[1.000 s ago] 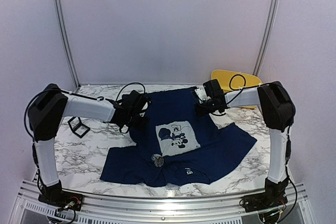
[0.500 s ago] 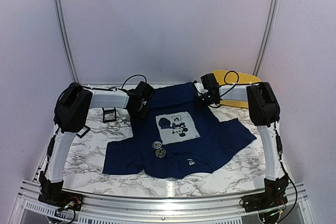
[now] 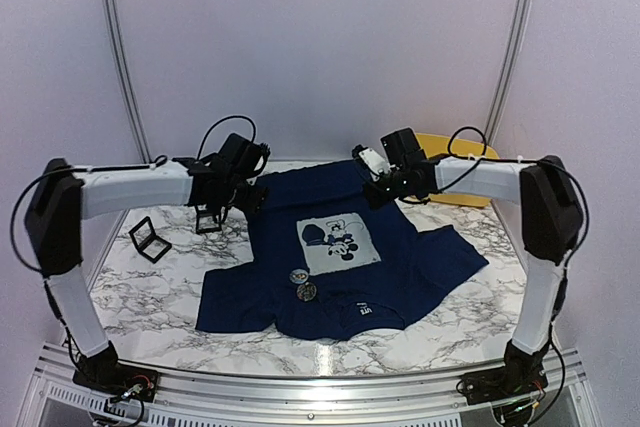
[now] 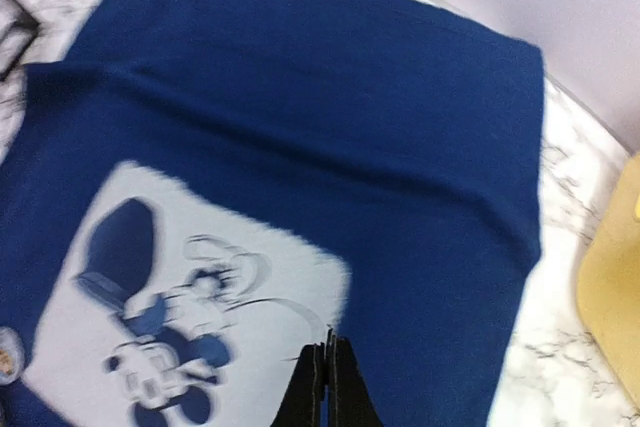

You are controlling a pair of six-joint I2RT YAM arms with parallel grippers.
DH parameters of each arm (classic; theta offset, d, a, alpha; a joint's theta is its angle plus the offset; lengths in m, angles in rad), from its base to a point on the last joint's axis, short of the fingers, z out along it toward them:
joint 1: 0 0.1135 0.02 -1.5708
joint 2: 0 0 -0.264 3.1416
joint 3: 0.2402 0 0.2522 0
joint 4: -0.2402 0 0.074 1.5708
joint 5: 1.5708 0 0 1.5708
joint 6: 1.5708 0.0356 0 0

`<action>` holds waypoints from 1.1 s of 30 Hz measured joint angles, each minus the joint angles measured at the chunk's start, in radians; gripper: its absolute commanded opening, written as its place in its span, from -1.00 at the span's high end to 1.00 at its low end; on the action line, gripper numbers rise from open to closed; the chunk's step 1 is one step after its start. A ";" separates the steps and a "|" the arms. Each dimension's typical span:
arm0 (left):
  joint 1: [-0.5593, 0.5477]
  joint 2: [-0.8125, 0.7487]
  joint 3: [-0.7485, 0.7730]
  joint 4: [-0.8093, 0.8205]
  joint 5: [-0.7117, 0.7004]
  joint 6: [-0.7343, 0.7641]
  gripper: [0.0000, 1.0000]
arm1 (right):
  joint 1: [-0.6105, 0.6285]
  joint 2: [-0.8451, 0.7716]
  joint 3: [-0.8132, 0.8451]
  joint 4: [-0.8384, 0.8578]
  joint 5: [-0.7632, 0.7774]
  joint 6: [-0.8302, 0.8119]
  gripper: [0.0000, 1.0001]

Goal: Pin the brooch onto the clothing

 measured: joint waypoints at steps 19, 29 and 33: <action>-0.380 -0.434 -0.781 -0.046 0.135 -0.610 -0.18 | 0.590 -0.290 -0.671 0.178 -0.178 0.199 1.00; -0.552 -0.612 -0.888 -0.191 0.138 -0.874 -0.22 | 0.726 -0.383 -0.738 0.101 -0.188 0.295 1.00; -0.562 -0.624 -0.879 -0.253 0.139 -0.905 -0.28 | 0.727 -0.394 -0.710 0.022 -0.233 0.286 1.00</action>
